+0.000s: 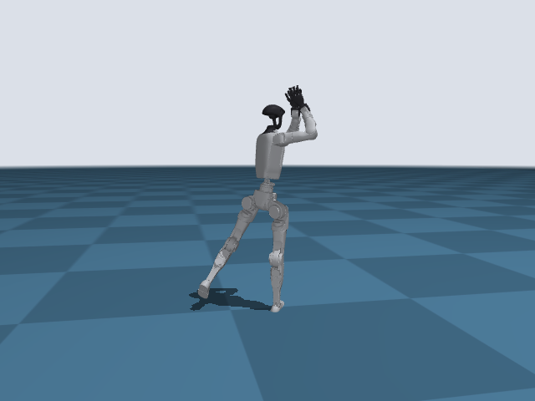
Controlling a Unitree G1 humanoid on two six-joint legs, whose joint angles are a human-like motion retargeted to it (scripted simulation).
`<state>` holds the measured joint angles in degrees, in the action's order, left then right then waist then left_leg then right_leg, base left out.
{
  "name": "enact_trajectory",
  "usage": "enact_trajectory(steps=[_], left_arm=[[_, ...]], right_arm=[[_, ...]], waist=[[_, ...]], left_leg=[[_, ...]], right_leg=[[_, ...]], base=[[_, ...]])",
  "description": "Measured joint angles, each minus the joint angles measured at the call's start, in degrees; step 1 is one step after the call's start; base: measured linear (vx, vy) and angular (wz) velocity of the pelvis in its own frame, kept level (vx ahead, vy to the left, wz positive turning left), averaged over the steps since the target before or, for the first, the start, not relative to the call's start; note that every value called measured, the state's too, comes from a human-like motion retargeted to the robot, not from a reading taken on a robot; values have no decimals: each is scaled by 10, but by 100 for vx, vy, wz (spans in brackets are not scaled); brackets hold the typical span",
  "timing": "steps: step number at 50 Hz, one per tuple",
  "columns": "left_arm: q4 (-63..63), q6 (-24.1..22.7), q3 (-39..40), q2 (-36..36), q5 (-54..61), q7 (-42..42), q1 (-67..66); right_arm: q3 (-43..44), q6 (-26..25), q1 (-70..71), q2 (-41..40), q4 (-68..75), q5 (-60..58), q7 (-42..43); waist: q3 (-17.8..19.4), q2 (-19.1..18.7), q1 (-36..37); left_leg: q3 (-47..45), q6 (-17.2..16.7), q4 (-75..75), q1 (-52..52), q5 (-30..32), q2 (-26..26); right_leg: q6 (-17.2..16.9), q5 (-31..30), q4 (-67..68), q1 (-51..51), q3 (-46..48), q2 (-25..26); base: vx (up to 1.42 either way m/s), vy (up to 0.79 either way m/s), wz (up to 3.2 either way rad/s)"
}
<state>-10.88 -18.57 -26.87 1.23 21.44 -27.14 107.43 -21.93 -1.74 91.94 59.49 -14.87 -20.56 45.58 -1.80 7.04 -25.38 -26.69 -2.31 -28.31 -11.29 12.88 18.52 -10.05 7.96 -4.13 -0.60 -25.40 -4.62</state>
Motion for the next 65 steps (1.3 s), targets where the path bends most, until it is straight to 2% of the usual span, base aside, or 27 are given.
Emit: enact_trajectory(steps=[8, 15, 20, 25, 27, 28, 30, 33, 35, 38, 40, 42, 43, 45, 48, 50, 53, 55, 57, 60, 63, 65], left_arm=[[101, -6, -21, -24, -126, -60, 134], [138, -4, -35, -53, -182, -86, 189], [139, -3, -39, -58, -203, -95, 204], [120, -7, -31, -54, -193, -93, 199], [109, -17, -28, -54, -155, -77, 185], [114, -42, -30, -40, -83, -53, 168], [69, -13, -28, -54, -119, -46, 155], [-20, 9, -50, -16, -105, 12, 117], [-106, 33, -70, 12, -75, 72, 74], [-314, 106, -107, 93, -98, 94, 11], [-484, 171, -124, 153, -98, 49, -65], [-641, 240, -108, 188, -52, -3, -183], [-699, 264, -96, 187, -24, -15, -246], [-750, 287, -89, 142, 1, -7, -385], [-699, 287, -78, 18, -1, -14, -548], [-632, 295, -70, -77, -29, -44, -604], [-505, 303, -106, -195, -112, -25, -580], [-442, 307, -134, -219, -167, 15, -513], [-414, 305, -150, -215, -197, 28, -436], [-410, 303, -161, -198, -210, 22, -325], [-420, 299, -177, -196, -211, 33, -237], [-425, 297, -183, -199, -211, 44, -201]], right_arm=[[-161, -25, 242, 117, -115, -102, 35], [-278, -27, 384, 137, -157, -144, 60], [-321, -26, 422, 144, -159, -156, 71], [-309, -40, 390, 138, -128, -138, 96], [-264, -46, 331, 127, -108, -129, 111], [-229, -49, 285, 119, -98, -127, 115], [-139, -44, 175, 99, -72, -115, 123], [47, -25, -49, 25, -16, -72, 129], [160, 8, -187, -85, 29, -9, 144], [237, 93, -302, -277, 157, 175, 181], [245, 168, -354, -398, 291, 372, 163], [243, 182, -404, -495, 456, 583, 54], [232, 154, -424, -531, 543, 659, -11], [196, 79, -455, -605, 703, 732, -132], [144, 7, -468, -718, 846, 720, -237], [129, 9, -464, -786, 844, 728, -240], [161, 53, -398, -819, 776, 751, -208], [180, 81, -348, -784, 720, 761, -200], [172, 104, -305, -734, 679, 773, -207], [136, 131, -244, -664, 639, 805, -217], [116, 148, -184, -621, 623, 838, -221], [107, 152, -155, -606, 622, 849, -224]], waist=[[-44, 2, 5], [-69, 7, 9], [-74, 21, 10], [-45, 39, 10], [-15, 46, 5], [3, 50, 3], [41, 57, -6], [121, 74, -15], [176, 81, -28], [276, 58, -15], [306, 12, 0], [314, -52, 33], [316, -91, 57], [316, -177, 115], [297, -314, 220], [244, -368, 307], [88, -368, 466], [-11, -368, 551], [-70, -368, 589], [-102, -349, 600], [-106, -298, 595], [-108, -267, 595]], left_leg=[[105, -21, 4, 12, 58, -37], [248, -56, 15, 25, 99, -91], [304, -88, 31, 24, 92, -117], [260, -87, 51, 12, 30, -106], [211, -74, 61, 6, -10, -89], [182, -66, 66, 3, -32, -79], [119, -45, 81, 1, -77, -60], [26, -24, 108, 13, -151, -37], [-18, -21, 127, 34, -194, -30], [-28, -28, 136, 89, -240, -32], [-5, -29, 134, 151, -254, -46], [32, -29, 129, 200, -257, -63], [52, -29, 130, 219, -254, -73], [94, -31, 136, 237, -246, -91], [168, -45, 159, 209, -229, -122], [225, -54, 186, 179, -209, -158], [335, -81, 217, 156, -179, -216], [415, -106, 222, 140, -167, -231], [490, -127, 225, 115, -159, -238], [570, -127, 244, 67, -145, -261], [618, -127, 284, 44, -127, -259], [632, -127, 309, 41, -119, -249]], right_leg=[[-20, -14, -8, 6, -44, 4], [-30, -20, 4, 24, -74, 7], [-40, -26, 11, 40, -78, 4], [-47, -32, 15, 51, -54, -3], [-48, -36, 14, 53, -34, -5], [-47, -39, 14, 53, -21, -6], [-46, -44, 9, 55, 14, -14], [-41, -52, -1, 56, 91, -33], [-34, -56, -6, 59, 153, -49], [-20, -53, -4, 61, 253, -80], [-7, -44, 11, 84, 316, -107], [14, -23, 46, 102, 367, -135], [25, -11, 68, 111, 388, -150], [51, 16, 121, 114, 425, -176], [92, 49, 215, 75, 467, -215], [122, 64, 293, 44, 485, -256], [147, 47, 395, -2, 501, -307], [154, 5, 425, -52, 505, -297], [144, -50, 427, -108, 489, -261], [101, -126, 398, -185, 438, -212], [73, -159, 371, -220, 404, -175], [67, -166, 357, -227, 397, -159]], base=[[8, 0, -58], [1, 2, -46], [-7, 4, -18], [-18, 8, 28], [-30, 11, 77], [-36, 13, 110], [-42, 15, 153], [-51, 20, 228], [-54, 26, 285], [-50, 31, 310], [-37, 33, 304], [-24, 31, 270], [-14, 29, 242], [-4, 26, 223], [12, 22, 234], [25, 20, 298], [33, 18, 371], [34, 13, 389], [32, 16, 363], [29, 18, 287], [18, -1, 176], [8, -12, 85]])
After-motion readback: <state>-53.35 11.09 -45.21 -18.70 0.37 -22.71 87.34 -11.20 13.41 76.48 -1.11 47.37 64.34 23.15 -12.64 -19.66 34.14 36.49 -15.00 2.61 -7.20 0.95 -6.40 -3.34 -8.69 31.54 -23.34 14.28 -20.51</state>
